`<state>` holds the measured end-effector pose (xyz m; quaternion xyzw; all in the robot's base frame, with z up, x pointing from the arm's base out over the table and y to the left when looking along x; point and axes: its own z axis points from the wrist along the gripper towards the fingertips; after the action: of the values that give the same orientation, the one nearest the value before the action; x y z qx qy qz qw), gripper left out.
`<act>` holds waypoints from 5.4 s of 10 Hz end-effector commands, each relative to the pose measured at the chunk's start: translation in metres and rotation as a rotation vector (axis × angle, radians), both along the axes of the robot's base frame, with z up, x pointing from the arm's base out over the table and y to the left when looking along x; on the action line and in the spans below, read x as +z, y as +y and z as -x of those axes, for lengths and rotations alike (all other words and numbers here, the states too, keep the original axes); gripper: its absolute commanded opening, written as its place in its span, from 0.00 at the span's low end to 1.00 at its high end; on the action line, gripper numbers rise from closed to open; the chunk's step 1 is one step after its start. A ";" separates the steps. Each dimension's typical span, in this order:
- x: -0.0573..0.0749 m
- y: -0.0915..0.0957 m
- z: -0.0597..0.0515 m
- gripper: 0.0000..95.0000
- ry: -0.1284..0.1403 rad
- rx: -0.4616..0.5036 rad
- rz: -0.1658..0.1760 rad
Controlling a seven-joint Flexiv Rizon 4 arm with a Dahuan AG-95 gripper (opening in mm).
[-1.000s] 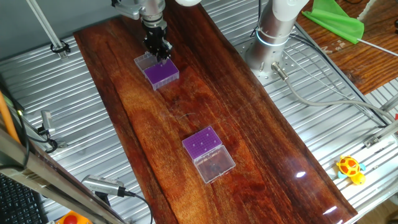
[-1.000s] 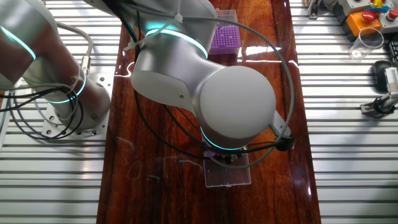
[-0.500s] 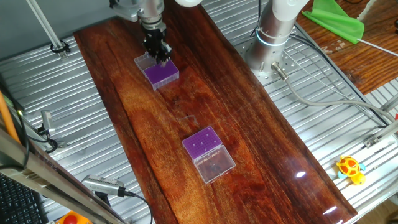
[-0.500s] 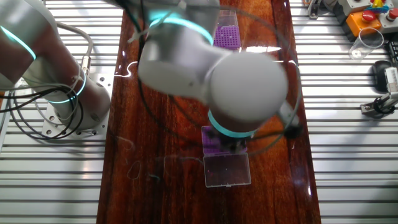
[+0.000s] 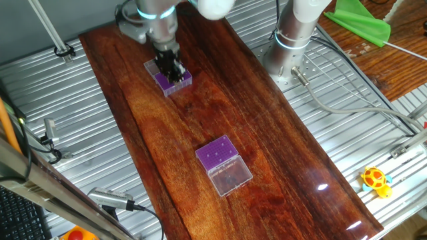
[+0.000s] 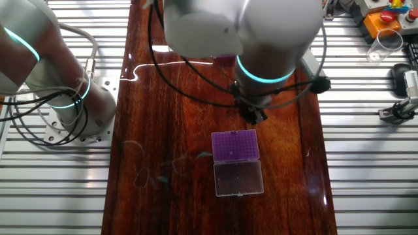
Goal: Transfer all small pipette tips from one holder to another
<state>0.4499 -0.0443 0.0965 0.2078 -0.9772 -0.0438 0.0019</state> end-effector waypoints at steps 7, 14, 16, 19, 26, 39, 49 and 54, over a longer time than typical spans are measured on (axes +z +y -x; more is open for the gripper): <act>-0.001 0.001 -0.001 0.00 0.075 0.206 -0.008; -0.008 0.122 -0.023 0.20 0.075 0.066 -0.005; -0.009 0.153 -0.029 0.20 0.077 0.021 -0.001; -0.009 0.152 -0.030 0.00 0.083 0.071 0.004; -0.011 0.200 -0.025 0.00 0.060 0.100 -0.004; -0.026 0.271 -0.011 0.20 0.028 -0.038 0.002; -0.038 0.270 -0.008 0.00 0.001 -0.039 0.008; -0.041 0.269 -0.008 0.20 -0.002 -0.041 0.008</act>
<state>0.4577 0.2254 0.0546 0.1883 -0.9813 -0.0403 0.0014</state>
